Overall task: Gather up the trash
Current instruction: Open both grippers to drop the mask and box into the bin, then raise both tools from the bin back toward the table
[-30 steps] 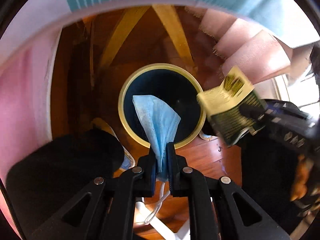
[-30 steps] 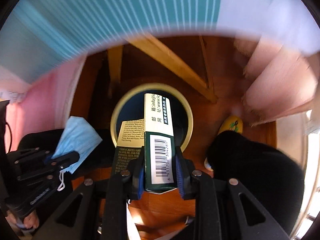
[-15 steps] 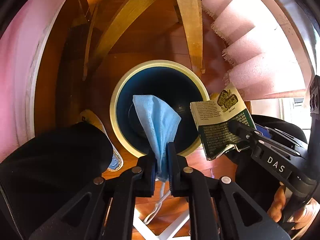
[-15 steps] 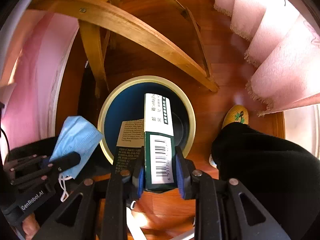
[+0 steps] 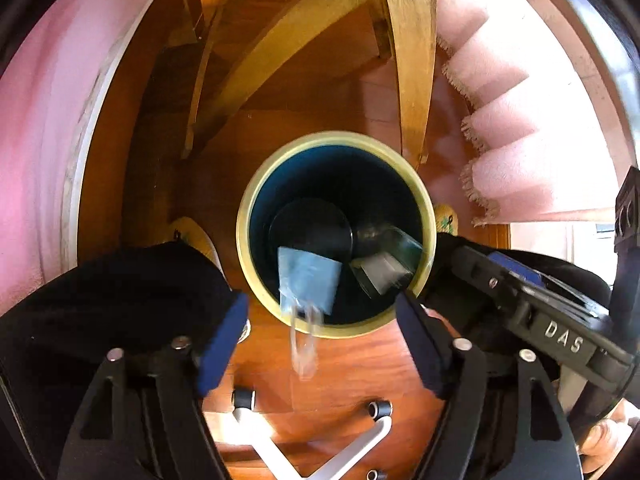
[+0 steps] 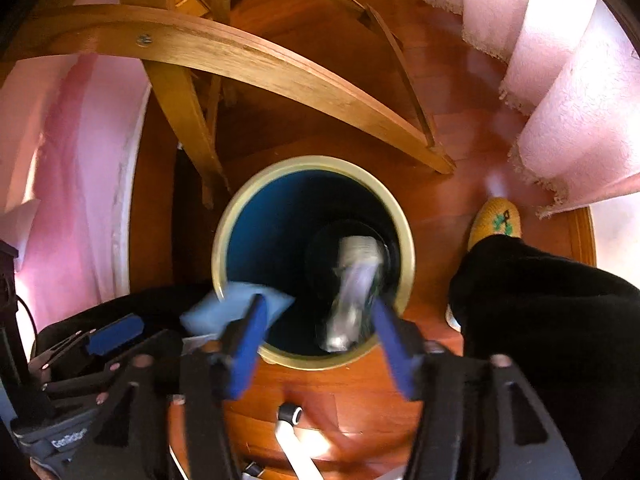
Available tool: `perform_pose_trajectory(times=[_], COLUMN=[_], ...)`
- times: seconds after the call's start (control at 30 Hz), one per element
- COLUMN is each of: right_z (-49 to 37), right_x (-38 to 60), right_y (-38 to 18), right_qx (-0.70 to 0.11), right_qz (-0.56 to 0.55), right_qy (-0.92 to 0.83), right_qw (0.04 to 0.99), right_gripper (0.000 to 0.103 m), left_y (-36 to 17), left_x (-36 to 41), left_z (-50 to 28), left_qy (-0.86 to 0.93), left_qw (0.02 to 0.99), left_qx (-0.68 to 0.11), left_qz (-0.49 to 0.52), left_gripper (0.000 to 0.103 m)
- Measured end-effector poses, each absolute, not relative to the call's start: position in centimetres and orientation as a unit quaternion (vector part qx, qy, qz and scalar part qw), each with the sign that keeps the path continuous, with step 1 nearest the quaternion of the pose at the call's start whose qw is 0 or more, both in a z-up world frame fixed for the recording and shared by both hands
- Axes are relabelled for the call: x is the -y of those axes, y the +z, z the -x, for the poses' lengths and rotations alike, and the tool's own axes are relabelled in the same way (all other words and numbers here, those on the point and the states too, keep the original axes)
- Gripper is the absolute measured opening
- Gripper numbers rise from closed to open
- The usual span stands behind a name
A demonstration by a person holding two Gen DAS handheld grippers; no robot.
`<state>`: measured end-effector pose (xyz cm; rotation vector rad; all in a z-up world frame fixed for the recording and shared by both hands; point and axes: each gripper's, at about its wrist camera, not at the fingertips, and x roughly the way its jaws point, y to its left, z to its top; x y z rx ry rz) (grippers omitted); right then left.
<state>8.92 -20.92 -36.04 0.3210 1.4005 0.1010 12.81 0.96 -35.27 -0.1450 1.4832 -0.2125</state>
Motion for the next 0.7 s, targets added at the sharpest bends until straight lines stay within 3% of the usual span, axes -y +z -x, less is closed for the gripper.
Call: perform_pose_trajectory(times=[0.37, 0.7], right_z=[-8.8, -8.2], right_x=[20.5, 20.7], right_y=[-36.1, -35.8], right_qx=[-0.644, -0.642], right_qz=[-0.136, -0.127], right_qy=[0.046, 0.039], right_qw=[0.752, 0.755], right_gripper=[0.062, 0.062], left_y=[-35.3, -35.0], left_x=[-1.5, -2.0], left_z=[-12.8, -12.8], left_qy=[-0.094, -0.082], left_qw=[0.737, 0.743], left_qx=[-0.665, -0.660], left_qz=[0.076, 0.081], left_gripper=[0.084, 0.085])
